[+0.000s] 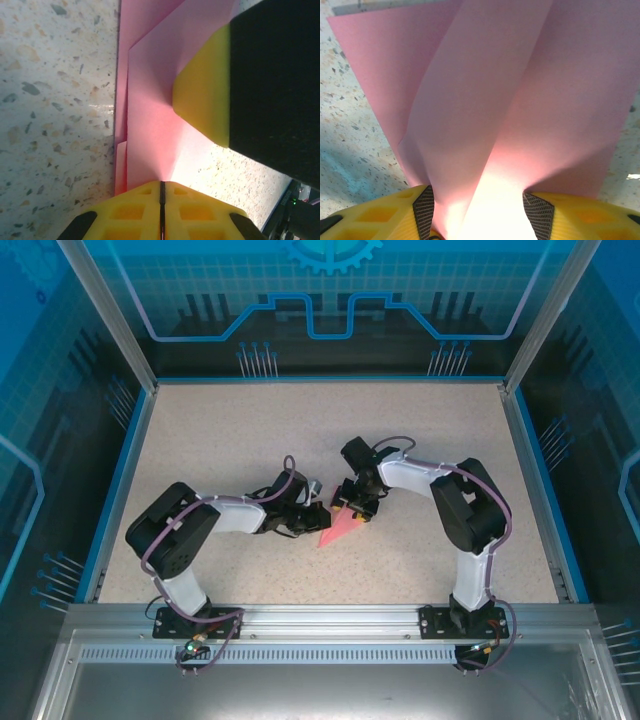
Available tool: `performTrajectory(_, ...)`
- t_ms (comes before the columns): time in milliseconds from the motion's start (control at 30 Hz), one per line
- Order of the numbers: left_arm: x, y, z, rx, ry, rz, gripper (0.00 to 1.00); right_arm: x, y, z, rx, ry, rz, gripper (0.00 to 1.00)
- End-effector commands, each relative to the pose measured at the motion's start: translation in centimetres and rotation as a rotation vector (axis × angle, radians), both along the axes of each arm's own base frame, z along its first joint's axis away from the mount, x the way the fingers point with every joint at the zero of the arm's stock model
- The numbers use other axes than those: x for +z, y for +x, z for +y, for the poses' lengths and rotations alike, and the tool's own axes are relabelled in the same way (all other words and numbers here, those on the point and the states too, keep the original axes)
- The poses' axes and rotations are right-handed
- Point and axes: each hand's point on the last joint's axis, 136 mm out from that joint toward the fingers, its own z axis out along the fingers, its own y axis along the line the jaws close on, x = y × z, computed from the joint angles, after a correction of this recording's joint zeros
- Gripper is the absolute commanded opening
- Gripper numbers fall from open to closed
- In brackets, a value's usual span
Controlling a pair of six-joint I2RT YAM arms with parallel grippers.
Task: Fold a paper plane with a square sheet of paper (pick it up from the middle)
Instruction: Fourth fold the wing at the center of the table.
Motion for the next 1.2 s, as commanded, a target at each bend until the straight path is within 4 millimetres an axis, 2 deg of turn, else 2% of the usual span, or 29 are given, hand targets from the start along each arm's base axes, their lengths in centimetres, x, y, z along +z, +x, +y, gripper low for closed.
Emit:
performTrajectory(0, -0.7, 0.3, 0.3, -0.005, 0.04, 0.003, 0.1, -6.8, -4.8, -3.3, 0.056, -0.196, 0.165, 0.58)
performTrajectory(667, -1.8, -0.1, 1.1, 0.016, 0.081, 0.028, 0.06, -7.3, -5.1, -3.3, 0.063, -0.21, 0.181, 0.58)
performTrajectory(867, -2.4, -0.7, 1.5, 0.013, 0.102, 0.051, 0.05, -6.7, -4.9, -2.8, 0.067, -0.183, 0.172, 0.58)
performTrajectory(1000, -3.0, -1.3, 2.0, 0.008, 0.125, 0.076, 0.04, -3.9, -3.3, -1.5, 0.077, -0.115, 0.096, 0.56)
performTrajectory(1100, -3.5, -1.8, 2.5, -0.001, 0.155, 0.094, 0.03, -0.3, -1.7, -0.1, 0.098, -0.007, -0.005, 0.56)
performTrajectory(1167, -3.8, -2.1, 2.7, -0.009, 0.179, 0.105, 0.02, 2.5, -0.6, 0.1, 0.12, 0.025, -0.093, 0.57)
